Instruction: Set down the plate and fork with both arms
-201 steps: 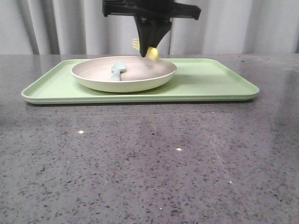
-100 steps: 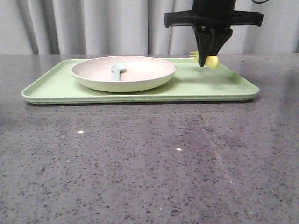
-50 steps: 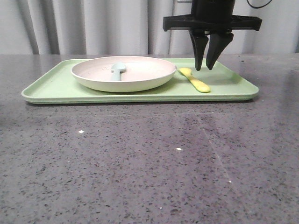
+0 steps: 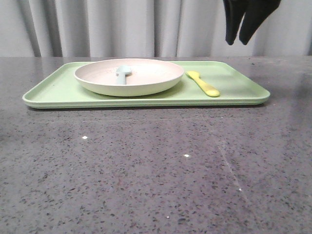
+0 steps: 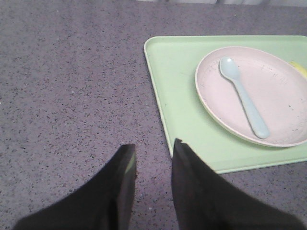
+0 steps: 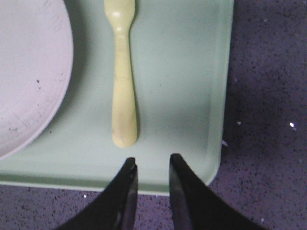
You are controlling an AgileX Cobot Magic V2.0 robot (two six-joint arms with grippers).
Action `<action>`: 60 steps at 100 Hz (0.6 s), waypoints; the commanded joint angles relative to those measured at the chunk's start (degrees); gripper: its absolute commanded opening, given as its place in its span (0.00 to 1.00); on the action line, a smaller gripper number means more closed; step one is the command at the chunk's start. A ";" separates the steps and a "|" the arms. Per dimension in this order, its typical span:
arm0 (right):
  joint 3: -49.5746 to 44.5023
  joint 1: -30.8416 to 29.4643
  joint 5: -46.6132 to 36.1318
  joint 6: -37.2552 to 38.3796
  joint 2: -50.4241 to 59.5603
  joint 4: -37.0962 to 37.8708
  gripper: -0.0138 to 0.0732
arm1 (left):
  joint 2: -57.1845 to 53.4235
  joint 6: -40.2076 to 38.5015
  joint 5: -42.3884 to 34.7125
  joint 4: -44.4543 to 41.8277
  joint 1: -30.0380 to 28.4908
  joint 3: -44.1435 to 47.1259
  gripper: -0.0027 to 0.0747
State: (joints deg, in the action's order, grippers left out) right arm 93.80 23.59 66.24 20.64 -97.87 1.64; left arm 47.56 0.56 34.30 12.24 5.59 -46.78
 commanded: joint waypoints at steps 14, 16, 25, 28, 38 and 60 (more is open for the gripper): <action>-15.08 -0.25 -12.58 -0.34 16.97 1.11 0.38 | -5.89 -0.56 -4.65 0.28 0.05 2.54 0.28; -16.12 -0.25 -13.49 -0.34 17.91 1.34 0.38 | -6.48 -0.56 -4.65 0.28 0.05 2.89 0.28; -22.75 -0.25 -17.45 -0.34 24.17 2.53 0.38 | -9.13 -0.56 -4.74 0.28 0.05 4.33 0.28; -25.32 -0.25 -18.79 -0.34 26.59 3.27 0.38 | -9.95 -0.56 -4.74 0.28 0.05 4.75 0.28; -32.41 -0.25 -23.55 -0.34 33.59 4.62 0.38 | -12.65 -0.56 -4.87 0.15 0.05 5.91 0.27; -46.64 -0.25 -31.24 -0.34 48.39 6.69 0.22 | -17.90 -0.56 -5.70 0.04 0.05 8.66 0.08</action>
State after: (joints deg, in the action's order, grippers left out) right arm 49.71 23.59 41.09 20.64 -54.53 6.52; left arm 31.18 0.56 33.49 12.03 5.59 -37.53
